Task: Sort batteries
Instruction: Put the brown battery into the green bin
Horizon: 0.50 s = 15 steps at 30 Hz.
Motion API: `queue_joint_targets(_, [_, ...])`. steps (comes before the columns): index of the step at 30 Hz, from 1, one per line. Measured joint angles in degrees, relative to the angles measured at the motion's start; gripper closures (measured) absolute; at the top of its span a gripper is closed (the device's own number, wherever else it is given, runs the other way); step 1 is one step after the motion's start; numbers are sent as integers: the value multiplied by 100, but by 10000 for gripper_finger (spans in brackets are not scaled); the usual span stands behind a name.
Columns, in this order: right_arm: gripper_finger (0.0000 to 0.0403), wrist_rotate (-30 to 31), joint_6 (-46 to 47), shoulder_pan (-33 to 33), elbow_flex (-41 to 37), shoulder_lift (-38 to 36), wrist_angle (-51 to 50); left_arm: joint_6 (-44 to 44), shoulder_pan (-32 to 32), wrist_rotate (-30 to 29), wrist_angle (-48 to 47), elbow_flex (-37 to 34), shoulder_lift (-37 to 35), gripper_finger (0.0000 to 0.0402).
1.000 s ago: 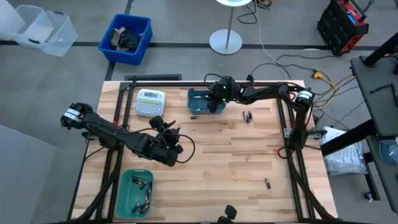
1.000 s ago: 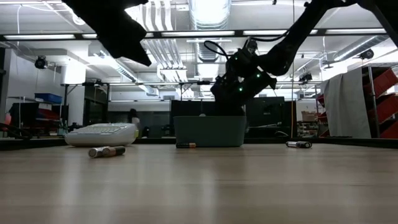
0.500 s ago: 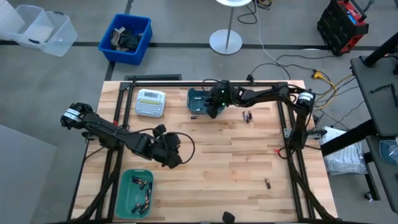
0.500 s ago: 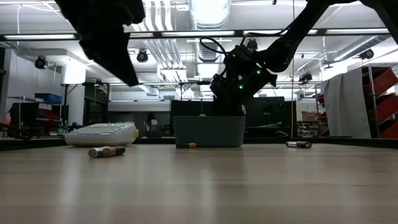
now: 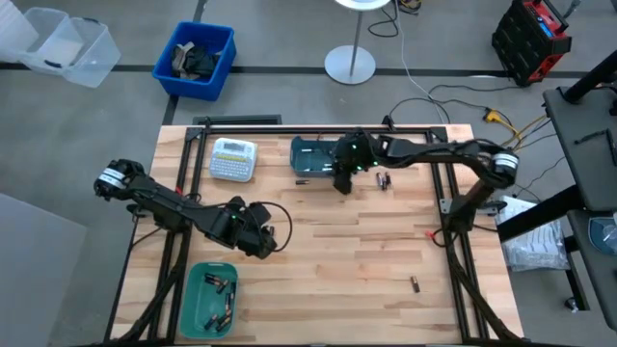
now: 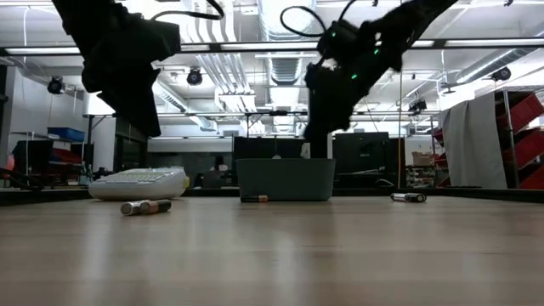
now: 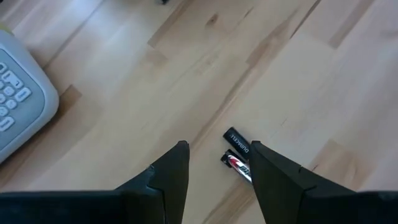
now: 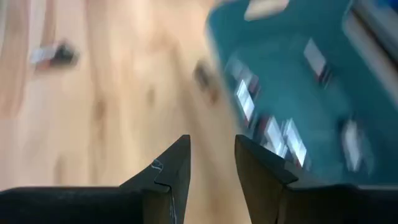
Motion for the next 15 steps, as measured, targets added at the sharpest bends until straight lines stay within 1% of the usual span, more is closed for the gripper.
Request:
queue_joint_targets(3, [289,0,270,226,-29,-386,-1163,120,0,-8,-10,-6,0,255])
queue_joint_targets(6, [284,-2,835,487,-119,-794,-1987,264,-1,-79,-11,-11,0,255])
queue_joint_targets(11, [271,10,1922,1078,-371,-1381,-2711,565,0,-545,4,-11,2,255])
queue_joint_targets(15, [264,7,2841,1779,-631,-1723,-3063,889,0,-755,22,-11,2,255])
